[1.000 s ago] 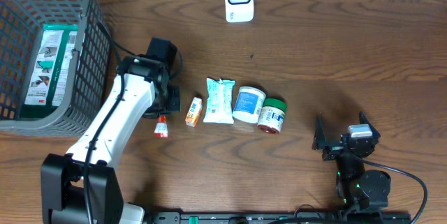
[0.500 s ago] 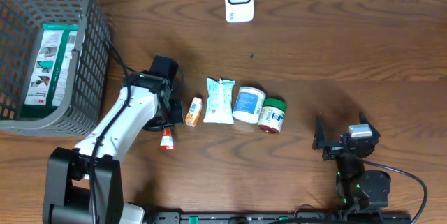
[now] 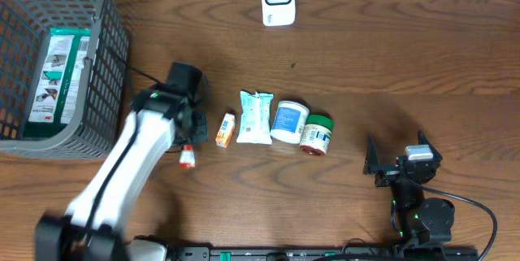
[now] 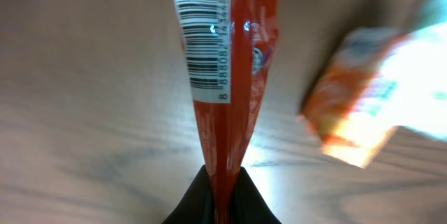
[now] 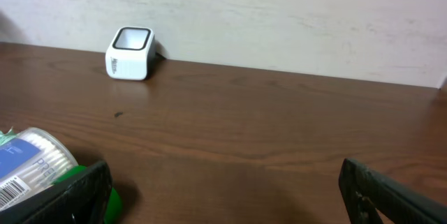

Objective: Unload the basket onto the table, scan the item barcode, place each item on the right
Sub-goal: 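Carry the red stick pack out of the basket toward the item row, then lower the red stick pack onto the table in front of the jar and release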

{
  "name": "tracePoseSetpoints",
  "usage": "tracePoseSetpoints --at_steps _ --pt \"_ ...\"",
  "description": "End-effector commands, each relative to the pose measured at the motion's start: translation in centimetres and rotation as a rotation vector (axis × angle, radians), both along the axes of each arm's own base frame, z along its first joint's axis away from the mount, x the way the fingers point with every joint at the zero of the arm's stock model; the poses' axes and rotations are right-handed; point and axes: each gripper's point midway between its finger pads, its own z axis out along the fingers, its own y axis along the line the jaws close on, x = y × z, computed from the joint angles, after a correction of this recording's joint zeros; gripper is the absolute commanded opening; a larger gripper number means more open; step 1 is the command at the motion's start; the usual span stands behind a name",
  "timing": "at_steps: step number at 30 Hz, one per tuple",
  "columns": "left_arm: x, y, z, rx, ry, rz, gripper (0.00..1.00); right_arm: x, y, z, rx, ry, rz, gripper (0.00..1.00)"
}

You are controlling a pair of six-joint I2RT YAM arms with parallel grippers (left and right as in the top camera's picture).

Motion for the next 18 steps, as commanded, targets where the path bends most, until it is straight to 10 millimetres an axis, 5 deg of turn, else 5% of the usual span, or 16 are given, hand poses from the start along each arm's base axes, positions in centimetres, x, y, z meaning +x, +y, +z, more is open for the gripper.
tracePoseSetpoints --at_steps 1,7,18 --pt "1.0 -0.9 5.5 -0.006 -0.193 -0.16 0.07 0.0 0.2 -0.1 -0.009 0.002 0.008 0.99" --pt "-3.2 -6.3 7.1 -0.135 -0.187 -0.524 0.07 0.0 0.2 -0.1 -0.009 0.002 0.008 0.99" --pt "-8.1 -14.0 1.4 -0.077 -0.036 -1.092 0.07 0.0 0.2 -0.1 -0.009 0.002 0.008 0.99"
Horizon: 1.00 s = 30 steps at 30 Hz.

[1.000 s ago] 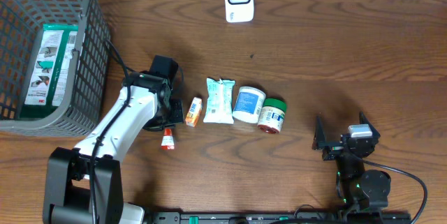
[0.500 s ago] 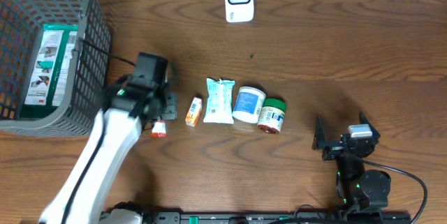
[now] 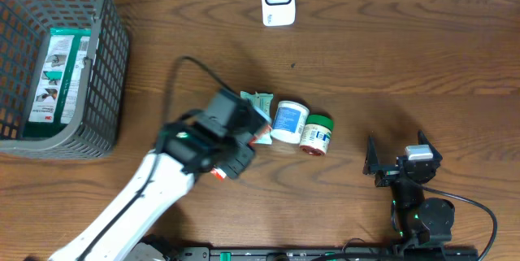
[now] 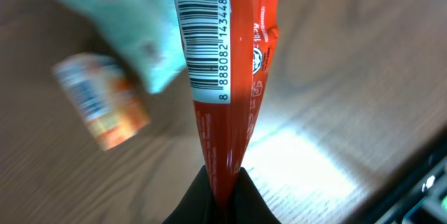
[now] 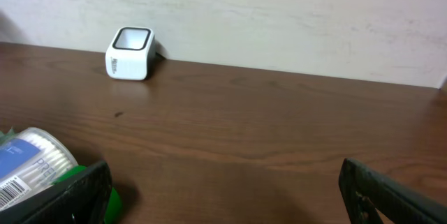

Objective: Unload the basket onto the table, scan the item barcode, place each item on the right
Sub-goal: 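Lower the red stick pack onto the table in front of the jar and release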

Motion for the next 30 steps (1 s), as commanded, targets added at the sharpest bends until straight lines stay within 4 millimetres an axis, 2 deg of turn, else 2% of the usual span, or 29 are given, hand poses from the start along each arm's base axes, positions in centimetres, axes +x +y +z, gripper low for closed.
tracePoseSetpoints --at_steps 1,6,10,11,12,13,14,16,19,22,24,26,27,28,30 --pt "-2.0 -1.5 -2.9 0.075 0.056 -0.208 0.07 0.0 0.2 -0.1 -0.009 0.002 0.007 0.99" --pt "-3.1 -2.2 -6.0 0.15 0.147 -0.263 0.07 0.0 0.2 -0.1 -0.009 0.002 0.007 0.99" --pt "-3.2 -2.2 -7.4 0.177 0.183 -0.263 0.08 0.0 0.2 -0.1 -0.009 0.002 0.007 0.99" --pt "-3.1 -2.2 -7.5 0.176 0.183 -0.263 0.15 0.0 0.2 -0.1 -0.009 0.002 0.007 0.99" --pt "-2.9 -2.4 -7.6 0.171 0.176 -0.262 0.34 0.0 0.2 -0.1 -0.009 0.002 0.007 0.99" --pt "-2.8 -2.5 -7.6 0.167 0.17 -0.262 0.57 0.0 0.2 -0.1 -0.009 0.002 0.007 0.99" --pt "-2.6 -2.7 -7.5 0.161 0.163 -0.262 0.72 0.0 0.2 -0.1 -0.009 0.002 0.007 0.99" --pt "-2.4 -2.9 -7.5 0.153 0.155 -0.254 0.76 0.0 0.2 -0.1 -0.009 0.002 0.007 0.99" --pt "-2.1 -3.1 -6.9 0.146 0.145 -0.251 0.77 0.0 0.2 -0.1 -0.009 0.002 0.007 0.99" --pt "-1.7 -3.5 -5.2 0.13 0.123 -0.251 0.77 0.0 0.2 -0.1 -0.009 0.002 0.007 0.99" --pt "-1.1 -3.9 -3.2 0.108 0.089 -0.245 0.77 0.0 0.2 -0.1 -0.009 0.002 0.007 0.99" --pt "0.5 -3.9 -0.8 0.095 0.027 -0.178 0.77 0.0 0.2 -0.1 -0.009 0.002 0.008 0.99" --pt "1.6 -3.7 0.9 0.088 -0.017 -0.12 0.77 0.0 0.2 -0.1 -0.009 0.002 0.007 0.99" --pt "3.7 -3.0 4.4 0.066 -0.102 -0.029 0.77 0.0 0.2 -0.1 -0.009 0.002 0.007 0.99" --pt "6.0 -1.9 8.4 0.033 -0.199 0.074 0.77 0.0 0.2 -0.1 -0.009 0.002 0.007 0.99"
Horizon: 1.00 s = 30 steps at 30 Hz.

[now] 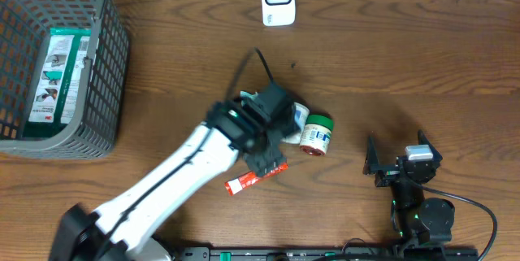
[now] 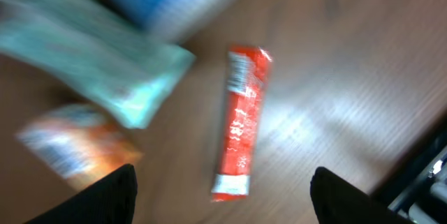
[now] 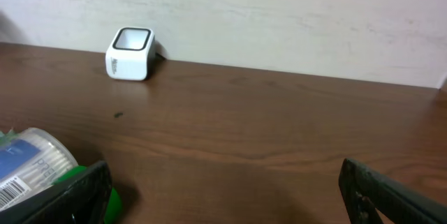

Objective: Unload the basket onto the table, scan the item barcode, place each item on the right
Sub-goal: 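Lower the red stick pack onto the table in front of the jar and release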

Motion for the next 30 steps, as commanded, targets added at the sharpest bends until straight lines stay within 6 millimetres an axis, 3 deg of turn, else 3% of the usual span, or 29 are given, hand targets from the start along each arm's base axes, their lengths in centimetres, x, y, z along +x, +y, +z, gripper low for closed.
tracePoseSetpoints --at_steps 1,4,7,10,13,18,21,30 --pt "6.0 2.8 10.4 -0.111 -0.282 0.273 0.77 0.0 0.2 -0.1 -0.009 0.003 0.008 0.99" --pt "9.9 7.0 17.0 -0.195 -0.464 0.511 0.77 0.0 0.2 -0.1 -0.009 0.003 0.008 0.99" --pt "13.6 13.2 23.0 -0.253 -0.687 0.74 0.77 0.0 0.2 -0.1 -0.009 0.003 0.008 0.99" --pt "15.8 19.7 26.2 -0.26 -0.852 0.922 0.77 0.0 0.2 -0.1 -0.009 0.003 0.008 0.99" --pt "17.1 26.8 27.0 -0.21 -0.932 1.093 0.79 0.0 0.2 -0.1 -0.009 0.003 0.008 0.99" --pt "17.1 36.3 24.4 -0.073 -0.918 1.304 0.86 0.0 0.2 -0.1 -0.009 0.003 0.008 0.99" --pt "17.3 40.9 21.1 0.017 -0.843 1.369 0.89 0.0 0.2 -0.1 -0.009 0.003 0.008 0.99" --pt "17.4 49.0 7.5 0.167 -0.487 1.443 0.98 0.0 0.2 -0.1 -0.009 0.003 0.008 0.99"
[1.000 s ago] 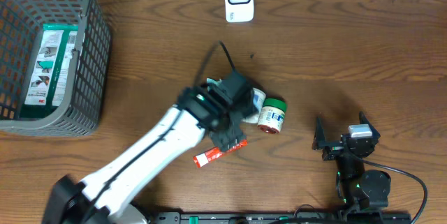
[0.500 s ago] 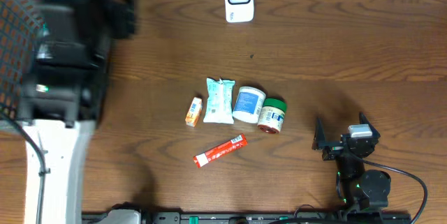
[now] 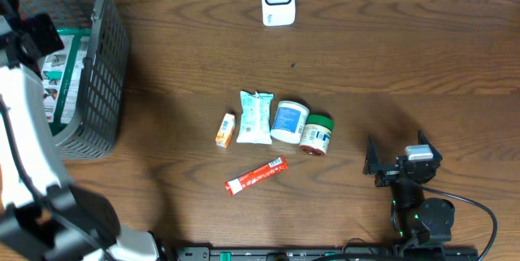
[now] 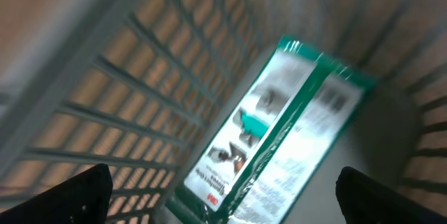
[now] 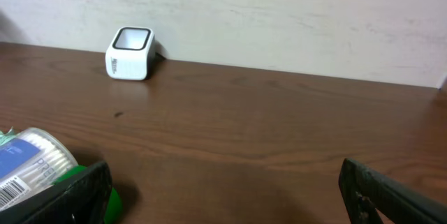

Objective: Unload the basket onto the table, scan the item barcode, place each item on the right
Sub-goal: 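Lower the red stick pack onto the table in front of the jar and release, then reach the left gripper back into the basket and grasp the green packet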

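Observation:
A red packet (image 3: pixel 256 175) with a white barcode end lies flat on the table in front of the row of items. The white scanner stands at the far edge and also shows as the scanner (image 5: pixel 130 54) in the right wrist view. My left gripper (image 3: pixel 39 35) hangs open over the grey basket (image 3: pixel 110 66) at the far left. Between its fingers, the left gripper (image 4: pixel 227 206) looks down on a green and white package (image 4: pixel 279 126) lying in the basket. My right gripper (image 3: pixel 402 163) rests open at the near right with nothing in it.
A row of items sits mid-table: a small orange box (image 3: pixel 225 129), a pale green wipes pack (image 3: pixel 255 117), a blue and white tub (image 3: pixel 288 121) and a green-lidded jar (image 3: pixel 316 134). The basket's mesh wall (image 4: pixel 140 91) surrounds the left gripper's view.
My left gripper was open just above the red packet by the row of items. It is now far left over the basket, still open. The packet and the right arm have not moved.
My left gripper was shut on the red packet near the orange box, its barcode in view. Then it held the packet over the row. Then the packet lay on the table in front of the row with the gripper open above it. Now the gripper is over the basket.

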{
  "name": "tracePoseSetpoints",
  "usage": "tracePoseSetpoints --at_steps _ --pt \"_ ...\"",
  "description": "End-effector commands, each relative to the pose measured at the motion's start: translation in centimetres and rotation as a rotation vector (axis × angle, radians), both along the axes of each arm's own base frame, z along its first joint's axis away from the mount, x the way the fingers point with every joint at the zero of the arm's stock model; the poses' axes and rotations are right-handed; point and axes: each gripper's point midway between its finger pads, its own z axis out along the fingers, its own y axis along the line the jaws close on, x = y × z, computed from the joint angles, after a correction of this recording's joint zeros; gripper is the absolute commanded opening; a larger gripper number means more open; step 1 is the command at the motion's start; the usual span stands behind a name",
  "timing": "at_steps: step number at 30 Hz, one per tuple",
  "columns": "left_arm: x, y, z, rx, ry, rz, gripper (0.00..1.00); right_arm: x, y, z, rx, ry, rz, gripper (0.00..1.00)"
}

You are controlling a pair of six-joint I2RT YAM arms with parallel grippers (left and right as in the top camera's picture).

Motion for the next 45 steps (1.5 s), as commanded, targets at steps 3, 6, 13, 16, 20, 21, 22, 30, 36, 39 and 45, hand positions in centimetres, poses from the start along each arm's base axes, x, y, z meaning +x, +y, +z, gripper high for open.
tracePoseSetpoints --at_steps 3,6,13,16,20,21,22,30,36,39,45 --pt "1.1 0.6 -7.8 -0.177 0.113 -0.143 0.98 0.0 0.2 -0.1 -0.009 0.002 0.008 0.99" --pt "2.2 -0.8 -11.3 -0.287 0.128 -0.262 0.98 0.0 0.2 -0.1 -0.009 0.002 0.008 0.99" --pt "2.7 -1.1 -18.2 -0.357 0.238 -0.312 0.98 0.0 0.2 -0.1 -0.009 0.002 0.008 0.99" --pt "2.8 -1.0 -20.8 -0.374 0.271 -0.316 0.98 0.0 0.2 -0.1 -0.009 0.002 0.008 0.99" --pt "2.4 -1.0 -23.7 -0.396 0.317 -0.312 0.98 0.0 0.2 -0.1 -0.009 0.002 0.008 0.99" --pt "2.2 -1.0 -24.2 -0.399 0.33 -0.307 0.98 0.0 0.2 -0.1 -0.009 0.002 0.008 0.99" --pt "2.1 -1.0 -24.7 -0.404 0.34 -0.305 0.98 0.0 0.2 -0.1 -0.009 0.002 0.008 0.99" --pt "1.4 -1.4 -25.6 -0.427 0.367 -0.302 0.98 0.0 0.2 -0.1 -0.009 0.002 0.008 0.99" --pt "0.6 -1.8 -26.4 -0.444 0.39 -0.298 0.72 0.0 0.2 -0.1 -0.009 0.002 0.008 0.99" --pt "0.2 -2.0 -26.6 -0.457 0.404 -0.295 0.53 0.0 0.2 -0.1 -0.009 0.002 0.008 0.99" --pt "-0.3 -2.3 -26.7 -0.471 0.421 -0.293 0.52 0.0 0.2 -0.1 -0.009 0.002 0.008 0.99"
